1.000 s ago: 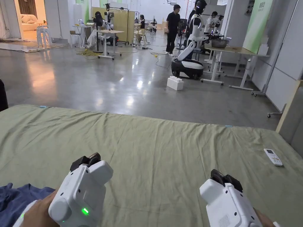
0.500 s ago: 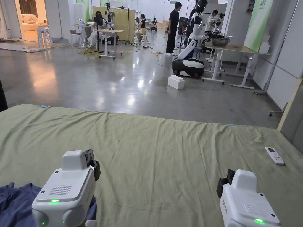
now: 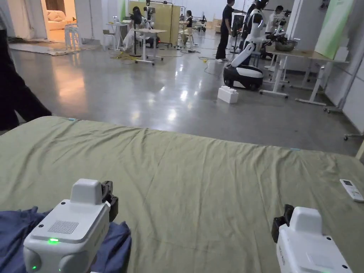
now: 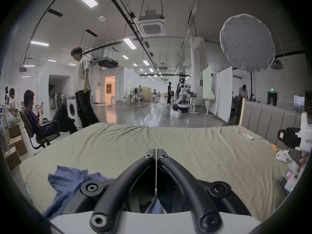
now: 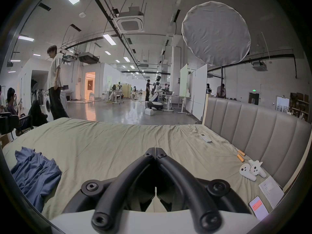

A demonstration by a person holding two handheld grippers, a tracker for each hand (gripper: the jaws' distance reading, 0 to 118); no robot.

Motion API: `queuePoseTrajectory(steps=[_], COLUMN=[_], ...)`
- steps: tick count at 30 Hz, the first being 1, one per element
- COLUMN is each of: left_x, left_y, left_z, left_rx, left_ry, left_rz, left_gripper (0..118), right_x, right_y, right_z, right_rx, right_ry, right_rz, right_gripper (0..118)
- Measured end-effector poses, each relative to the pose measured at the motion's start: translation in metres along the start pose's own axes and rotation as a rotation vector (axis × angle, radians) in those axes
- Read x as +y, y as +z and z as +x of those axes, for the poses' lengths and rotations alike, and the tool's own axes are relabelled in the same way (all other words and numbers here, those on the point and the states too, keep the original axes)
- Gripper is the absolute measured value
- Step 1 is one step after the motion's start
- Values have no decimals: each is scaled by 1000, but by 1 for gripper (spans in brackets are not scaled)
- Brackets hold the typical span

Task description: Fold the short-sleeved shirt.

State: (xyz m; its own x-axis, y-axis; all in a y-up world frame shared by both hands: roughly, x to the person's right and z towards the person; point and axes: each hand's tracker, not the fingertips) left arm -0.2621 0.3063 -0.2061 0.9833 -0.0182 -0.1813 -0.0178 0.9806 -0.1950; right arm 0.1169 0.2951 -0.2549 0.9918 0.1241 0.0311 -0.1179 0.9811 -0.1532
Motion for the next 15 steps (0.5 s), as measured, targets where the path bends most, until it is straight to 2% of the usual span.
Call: queuePoseTrajectory(steps=[5, 9, 11, 15], left_x=[-16, -39, -54, -78], left_y=[15, 4, -5, -15], left_z=[-57, -117, -142, -162], left_rx=[38, 35, 73, 122], left_ry=[-47, 81, 90, 66], left_rz=[-157, -366, -455, -601], left_gripper=[1, 1, 2, 31], right_x=[-10, -20, -24, -30], right_y=[-8, -16, -18, -23], right_z=[-13, -23, -28, -38], right_rx=[35, 60, 71, 91], right_ry=[1, 12, 15, 24], right_rz=[-37, -61, -72, -95], right_gripper=[1, 1, 1, 1])
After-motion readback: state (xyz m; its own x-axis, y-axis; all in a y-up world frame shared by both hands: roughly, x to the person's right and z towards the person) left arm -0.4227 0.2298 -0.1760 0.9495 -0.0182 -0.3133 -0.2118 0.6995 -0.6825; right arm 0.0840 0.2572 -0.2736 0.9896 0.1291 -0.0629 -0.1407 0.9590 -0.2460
